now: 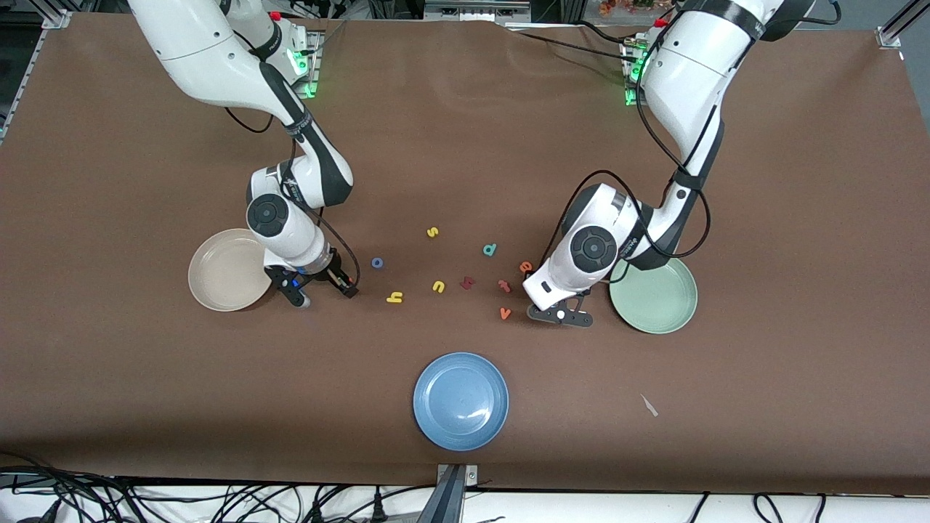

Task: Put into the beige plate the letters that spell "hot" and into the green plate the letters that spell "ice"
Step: 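Grasp the orange letter with the right gripper while the left gripper grasps the c, then drop the orange letter in the cream plate while the left gripper lifts the c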

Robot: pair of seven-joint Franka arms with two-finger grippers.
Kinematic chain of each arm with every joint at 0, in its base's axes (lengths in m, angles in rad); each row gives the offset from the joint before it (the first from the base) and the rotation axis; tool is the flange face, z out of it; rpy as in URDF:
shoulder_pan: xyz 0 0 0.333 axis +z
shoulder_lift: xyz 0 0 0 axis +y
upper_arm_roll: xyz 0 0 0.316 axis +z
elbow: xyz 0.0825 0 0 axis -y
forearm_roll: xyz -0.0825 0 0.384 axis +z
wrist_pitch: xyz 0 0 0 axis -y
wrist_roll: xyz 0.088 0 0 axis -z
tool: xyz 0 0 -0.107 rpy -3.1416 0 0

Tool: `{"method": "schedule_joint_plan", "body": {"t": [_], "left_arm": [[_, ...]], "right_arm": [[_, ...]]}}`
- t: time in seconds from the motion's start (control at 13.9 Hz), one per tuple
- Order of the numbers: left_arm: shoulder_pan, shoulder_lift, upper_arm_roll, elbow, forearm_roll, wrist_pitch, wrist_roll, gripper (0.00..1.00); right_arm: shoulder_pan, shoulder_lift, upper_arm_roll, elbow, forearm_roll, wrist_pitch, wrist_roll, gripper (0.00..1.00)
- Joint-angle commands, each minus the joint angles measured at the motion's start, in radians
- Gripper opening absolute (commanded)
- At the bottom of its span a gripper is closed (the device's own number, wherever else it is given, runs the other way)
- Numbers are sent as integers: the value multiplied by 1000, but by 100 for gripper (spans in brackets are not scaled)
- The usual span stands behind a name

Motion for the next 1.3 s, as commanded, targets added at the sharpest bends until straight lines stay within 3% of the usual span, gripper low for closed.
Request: {"method": "schedule_joint_plan", "body": {"t": [0.0, 0.29, 0.79, 1.01, 1.23], "left_arm": [[-7, 12, 25, 20, 15, -3, 11, 48], [-10, 29, 31, 20, 13, 0, 10, 46], [-12, 32, 30, 49, 8, 0, -12, 47], [-12, 43, 30, 49, 11, 2, -12, 47], [-12, 55, 30, 49, 11, 40, -12, 47]], "right_arm": [[-6, 27, 8, 18, 9, 0, -10, 54], [-6, 27, 8, 23, 9, -7, -13, 43], [-6, 27, 9, 41, 36, -36, -13, 8], [-6, 26, 8, 49, 36, -45, -13, 2], [-9, 13, -1, 176, 24, -293, -106, 0]]}}
